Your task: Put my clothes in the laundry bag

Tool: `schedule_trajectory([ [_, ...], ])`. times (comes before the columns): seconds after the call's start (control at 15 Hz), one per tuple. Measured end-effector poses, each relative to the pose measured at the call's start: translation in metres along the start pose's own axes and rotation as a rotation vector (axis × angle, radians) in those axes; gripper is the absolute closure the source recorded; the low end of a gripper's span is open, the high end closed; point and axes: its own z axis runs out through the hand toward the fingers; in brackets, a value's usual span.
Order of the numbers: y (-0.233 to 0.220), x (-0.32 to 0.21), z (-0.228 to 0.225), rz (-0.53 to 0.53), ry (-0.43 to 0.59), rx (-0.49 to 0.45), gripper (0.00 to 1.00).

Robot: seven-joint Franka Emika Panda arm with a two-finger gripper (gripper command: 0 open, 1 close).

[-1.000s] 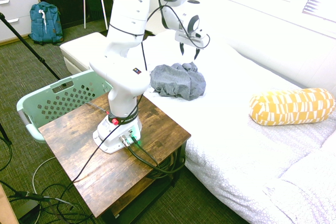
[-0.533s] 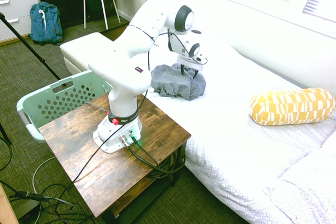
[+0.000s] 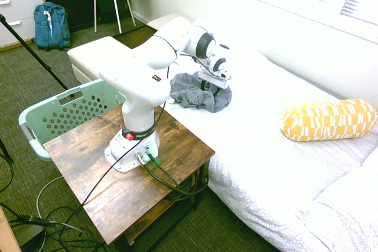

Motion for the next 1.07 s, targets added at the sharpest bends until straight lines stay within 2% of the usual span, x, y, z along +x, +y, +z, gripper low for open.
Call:
schedule_trajectory([
  [0.33, -0.009, 0.017, 0.007, 0.007, -0.024, -0.025, 1.00],
  [1.07, -0.013, 0.024, -0.004, 0.007, -0.006, -0.025, 1.00],
])
